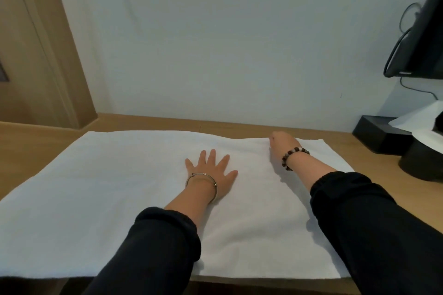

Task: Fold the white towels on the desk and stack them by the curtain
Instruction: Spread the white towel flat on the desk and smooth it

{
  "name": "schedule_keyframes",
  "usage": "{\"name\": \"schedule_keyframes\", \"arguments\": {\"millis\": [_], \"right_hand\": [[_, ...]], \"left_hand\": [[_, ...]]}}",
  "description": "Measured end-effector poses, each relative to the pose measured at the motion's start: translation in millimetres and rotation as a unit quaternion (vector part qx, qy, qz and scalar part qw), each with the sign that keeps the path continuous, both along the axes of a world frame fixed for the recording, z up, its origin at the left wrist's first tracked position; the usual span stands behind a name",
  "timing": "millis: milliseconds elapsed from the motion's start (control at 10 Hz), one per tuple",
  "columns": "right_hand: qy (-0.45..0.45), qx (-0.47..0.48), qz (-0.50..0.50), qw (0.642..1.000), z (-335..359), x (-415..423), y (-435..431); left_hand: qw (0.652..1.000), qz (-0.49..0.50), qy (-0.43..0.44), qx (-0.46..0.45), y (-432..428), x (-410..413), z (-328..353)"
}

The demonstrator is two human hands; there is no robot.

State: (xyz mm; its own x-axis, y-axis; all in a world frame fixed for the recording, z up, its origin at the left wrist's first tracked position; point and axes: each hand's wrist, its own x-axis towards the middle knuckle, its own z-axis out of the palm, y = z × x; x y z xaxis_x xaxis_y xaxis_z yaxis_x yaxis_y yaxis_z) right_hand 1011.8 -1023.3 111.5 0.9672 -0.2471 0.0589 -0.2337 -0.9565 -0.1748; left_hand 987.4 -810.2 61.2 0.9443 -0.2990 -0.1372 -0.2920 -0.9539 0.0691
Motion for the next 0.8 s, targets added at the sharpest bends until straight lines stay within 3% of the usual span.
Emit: {"name": "schedule_keyframes", "arguments": {"millis": [200, 300, 400, 500, 600, 700, 800], "right_hand": [[-0.009, -0.008, -0.027, 1.000, -7, 23, -5], [0.010, -0.040, -0.005, 0.999, -8, 32, 1], [-0.029, -0.084, -0.051, 0.995, -7, 39, -1], [-0.102, -0.018, -0.148, 0.984, -12, 46, -8], [-0.096, 0.069, -0.132, 0.984, -20, 46, -1], [0.031, 0.017, 0.019, 0.999, -31, 41, 7], [0.119, -0.031, 0.043, 0.991, -40, 33, -8]], "left_hand": [[1.000, 0.004, -0.029, 0.006, -5, 6, -7], [0.999, 0.004, -0.033, -0.003, -5, 8, -8], [0.999, 0.002, -0.036, -0.004, -6, 9, -8], [0.999, -0.004, -0.039, -0.004, -6, 11, -8], [0.999, -0.002, -0.040, -0.007, -7, 12, -8], [0.999, 0.001, -0.039, -0.008, -7, 12, -8], [0.999, 0.001, -0.039, -0.009, -7, 11, -7]]}}
